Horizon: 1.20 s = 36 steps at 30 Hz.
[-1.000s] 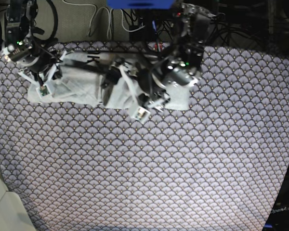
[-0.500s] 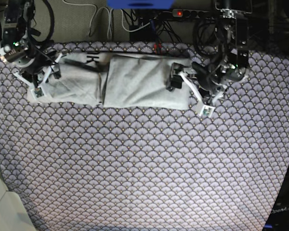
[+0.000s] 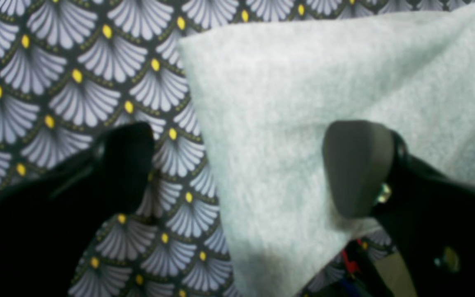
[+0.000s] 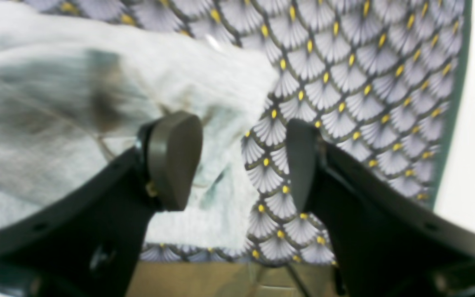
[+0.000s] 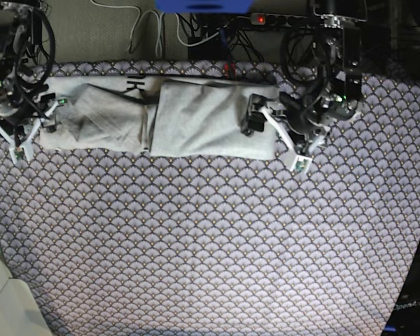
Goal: Fold the T-shirt properly
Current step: 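Lower the folded end onto the strip and open the left gripper, then lift the strip's other end with the right gripper and fold it over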
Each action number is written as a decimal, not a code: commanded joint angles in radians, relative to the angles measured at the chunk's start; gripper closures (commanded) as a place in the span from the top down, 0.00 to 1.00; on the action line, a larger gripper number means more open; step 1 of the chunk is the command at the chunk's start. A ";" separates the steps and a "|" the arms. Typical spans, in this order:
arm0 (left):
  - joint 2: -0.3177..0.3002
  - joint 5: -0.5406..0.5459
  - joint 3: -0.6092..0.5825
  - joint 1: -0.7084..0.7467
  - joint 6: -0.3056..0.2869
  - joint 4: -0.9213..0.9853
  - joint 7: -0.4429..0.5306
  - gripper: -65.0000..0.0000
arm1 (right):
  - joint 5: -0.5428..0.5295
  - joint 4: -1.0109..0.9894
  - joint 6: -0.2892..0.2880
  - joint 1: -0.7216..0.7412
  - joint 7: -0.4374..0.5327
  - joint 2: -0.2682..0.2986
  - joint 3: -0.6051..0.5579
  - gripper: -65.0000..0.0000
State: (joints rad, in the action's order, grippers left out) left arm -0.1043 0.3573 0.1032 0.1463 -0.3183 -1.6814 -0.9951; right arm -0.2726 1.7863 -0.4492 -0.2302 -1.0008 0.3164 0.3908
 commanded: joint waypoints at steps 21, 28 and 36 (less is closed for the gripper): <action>-0.007 0.013 0.221 -0.053 -0.005 -0.084 0.003 1.00 | -0.009 -0.254 -0.004 0.073 0.032 -0.010 0.001 0.57; -0.028 0.013 0.257 -0.052 -0.006 -0.073 0.003 1.00 | -0.009 -0.262 -0.142 0.071 0.032 -0.024 0.003 0.30; -0.054 0.010 0.258 -0.041 -0.005 -0.072 0.003 1.00 | -0.007 -0.182 -0.158 0.053 0.027 -0.062 0.001 0.00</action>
State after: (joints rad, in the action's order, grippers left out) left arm -0.1474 0.3607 0.3588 0.1154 -0.3191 -1.7382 -1.0126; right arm -0.2493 1.5898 -0.5873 -0.1764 -0.9688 0.2474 0.3943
